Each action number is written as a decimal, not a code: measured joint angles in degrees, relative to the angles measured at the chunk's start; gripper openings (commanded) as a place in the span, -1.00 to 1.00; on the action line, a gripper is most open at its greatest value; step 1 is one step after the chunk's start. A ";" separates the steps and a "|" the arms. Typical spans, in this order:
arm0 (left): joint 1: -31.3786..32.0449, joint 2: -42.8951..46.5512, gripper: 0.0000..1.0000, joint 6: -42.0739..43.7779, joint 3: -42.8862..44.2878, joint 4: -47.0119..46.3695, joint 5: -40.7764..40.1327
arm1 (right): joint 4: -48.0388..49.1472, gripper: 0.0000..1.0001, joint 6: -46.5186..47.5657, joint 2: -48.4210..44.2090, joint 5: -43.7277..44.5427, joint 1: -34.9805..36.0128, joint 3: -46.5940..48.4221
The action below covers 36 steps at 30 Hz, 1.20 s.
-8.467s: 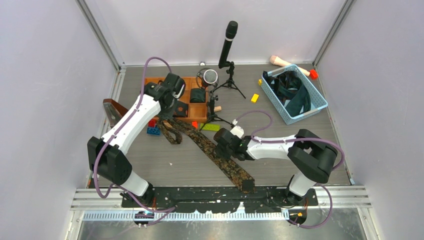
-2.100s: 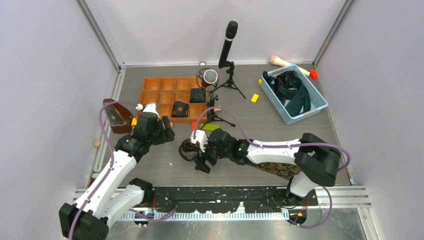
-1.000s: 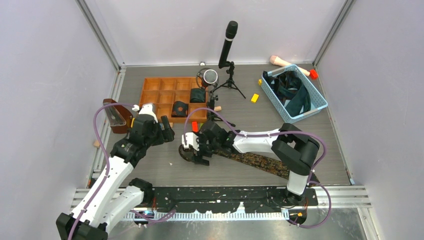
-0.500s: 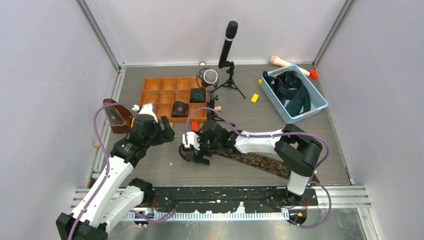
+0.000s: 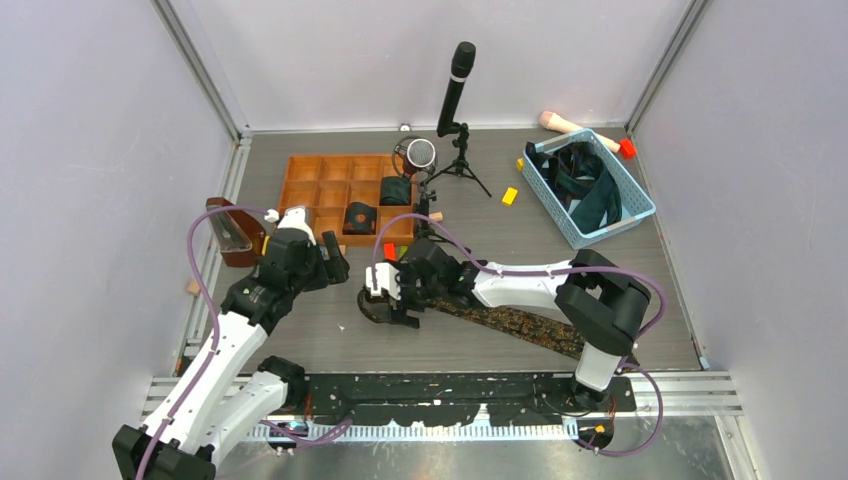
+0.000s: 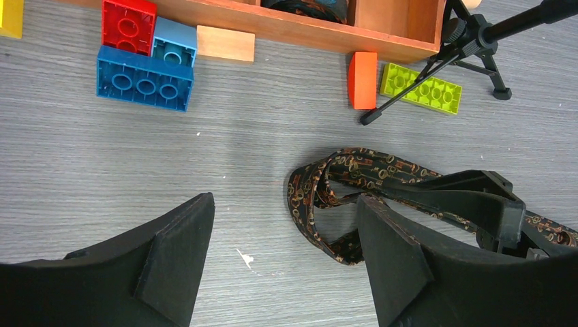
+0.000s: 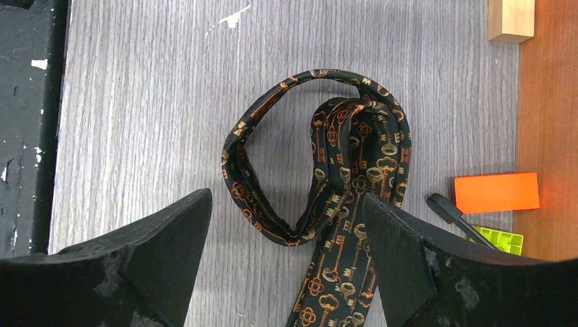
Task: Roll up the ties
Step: Flatten out the tie at the center of the board.
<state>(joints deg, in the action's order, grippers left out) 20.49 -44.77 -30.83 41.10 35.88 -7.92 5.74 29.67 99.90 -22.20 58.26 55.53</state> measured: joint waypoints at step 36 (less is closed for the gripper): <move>0.00 0.04 0.58 0.02 0.00 0.00 0.02 | -1.51 0.13 -0.04 3.02 -2.49 0.00 0.31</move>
<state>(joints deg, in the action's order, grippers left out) 20.49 -44.73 -30.81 41.10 35.88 -7.90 4.23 29.63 102.91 -24.69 58.26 55.83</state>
